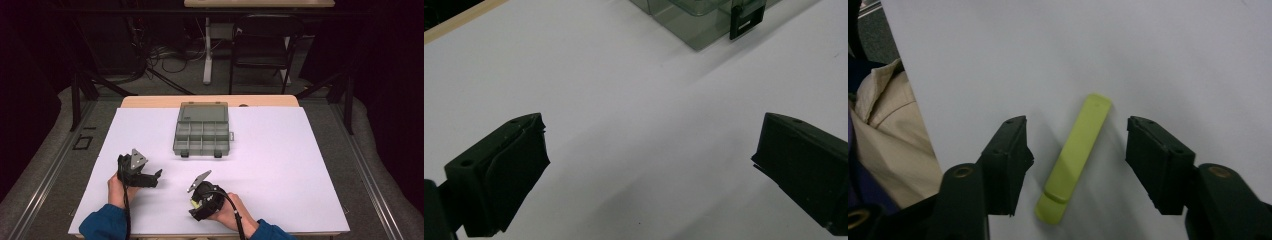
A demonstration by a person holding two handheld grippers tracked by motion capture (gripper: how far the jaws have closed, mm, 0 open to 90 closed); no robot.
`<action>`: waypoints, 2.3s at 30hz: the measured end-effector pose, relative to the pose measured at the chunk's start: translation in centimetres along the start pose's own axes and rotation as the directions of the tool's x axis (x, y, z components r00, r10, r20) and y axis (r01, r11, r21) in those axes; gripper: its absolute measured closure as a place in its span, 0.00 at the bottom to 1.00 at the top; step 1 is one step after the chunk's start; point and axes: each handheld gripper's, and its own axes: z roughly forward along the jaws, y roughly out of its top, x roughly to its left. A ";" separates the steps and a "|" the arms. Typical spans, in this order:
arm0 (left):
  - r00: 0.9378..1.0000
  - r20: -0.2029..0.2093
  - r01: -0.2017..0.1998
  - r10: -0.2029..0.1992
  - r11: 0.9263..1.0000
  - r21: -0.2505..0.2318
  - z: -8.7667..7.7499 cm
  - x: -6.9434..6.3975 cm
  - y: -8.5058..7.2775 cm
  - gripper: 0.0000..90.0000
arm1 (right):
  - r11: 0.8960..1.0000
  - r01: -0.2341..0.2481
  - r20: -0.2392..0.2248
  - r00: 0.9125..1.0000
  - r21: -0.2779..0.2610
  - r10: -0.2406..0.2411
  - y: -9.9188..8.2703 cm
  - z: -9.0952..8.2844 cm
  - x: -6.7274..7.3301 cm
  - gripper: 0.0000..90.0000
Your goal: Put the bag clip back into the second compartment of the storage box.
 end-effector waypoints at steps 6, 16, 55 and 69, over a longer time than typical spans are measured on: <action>1.000 0.000 -0.004 0.004 1.000 -0.001 0.0 0.1 0.0 0.00 | 1.000 -0.011 0.010 1.000 0.013 0.011 0.0 0.1 0.2 0.67; 1.000 0.008 -0.004 0.004 1.000 0.000 0.1 0.0 0.0 0.00 | 1.000 -0.015 0.047 0.999 0.021 0.014 -0.1 0.2 0.2 0.82; 1.000 0.014 -0.013 0.013 1.000 -0.003 0.3 -0.2 0.1 0.00 | 0.996 0.040 0.111 0.993 -0.078 -0.032 -0.2 -1.0 -1.1 0.87; 1.000 0.011 -0.015 0.016 1.000 -0.004 0.2 -0.3 0.1 0.00 | 0.994 0.051 0.143 0.989 -0.098 -0.037 0.1 -1.2 -2.1 0.87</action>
